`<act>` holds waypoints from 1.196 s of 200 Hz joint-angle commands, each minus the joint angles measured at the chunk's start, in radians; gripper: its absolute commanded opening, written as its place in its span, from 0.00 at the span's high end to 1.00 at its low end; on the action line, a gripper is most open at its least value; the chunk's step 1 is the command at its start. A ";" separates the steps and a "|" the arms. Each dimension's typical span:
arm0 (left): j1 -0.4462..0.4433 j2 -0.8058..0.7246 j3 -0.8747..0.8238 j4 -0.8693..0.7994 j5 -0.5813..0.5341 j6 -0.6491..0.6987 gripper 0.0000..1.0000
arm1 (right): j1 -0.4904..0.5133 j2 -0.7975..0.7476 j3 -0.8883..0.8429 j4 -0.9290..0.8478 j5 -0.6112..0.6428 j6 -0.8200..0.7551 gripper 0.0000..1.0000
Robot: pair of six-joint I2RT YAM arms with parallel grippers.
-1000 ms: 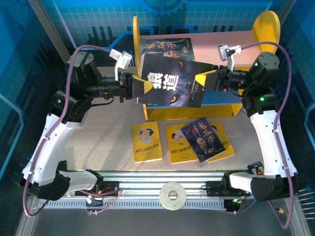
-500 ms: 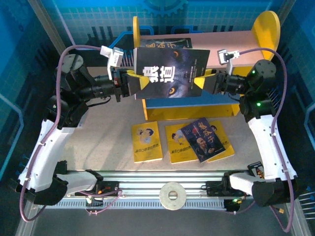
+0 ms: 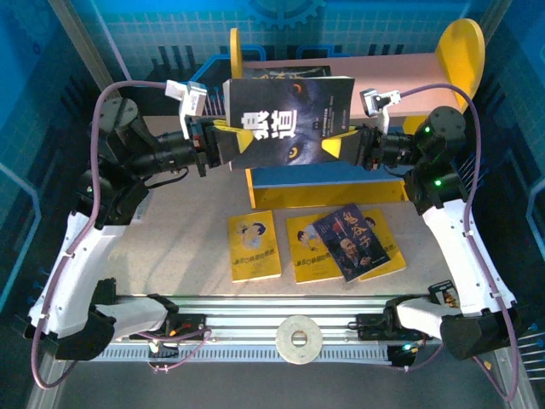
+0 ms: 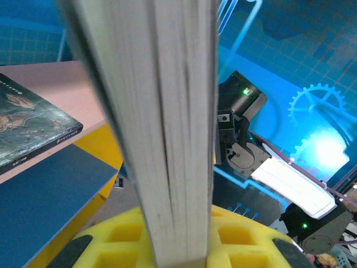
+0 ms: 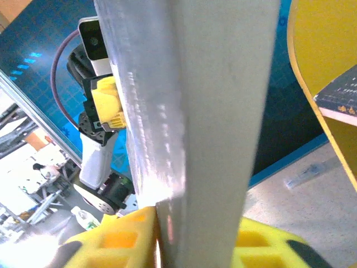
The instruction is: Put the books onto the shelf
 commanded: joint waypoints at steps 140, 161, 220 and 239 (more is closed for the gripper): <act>-0.001 -0.058 0.013 -0.164 -0.584 0.092 0.21 | -0.075 0.074 0.255 -0.315 0.028 -0.171 0.97; -0.001 -0.070 -0.021 -0.181 -0.709 0.088 0.20 | -0.088 0.123 0.324 -0.414 0.050 -0.223 0.96; -0.004 -0.051 -0.080 -0.212 -0.778 0.074 0.23 | -0.092 0.266 0.556 -0.729 0.142 -0.429 0.96; -0.005 -0.049 -0.088 -0.212 -0.772 0.073 0.25 | -0.095 0.311 0.623 -0.793 0.156 -0.464 0.96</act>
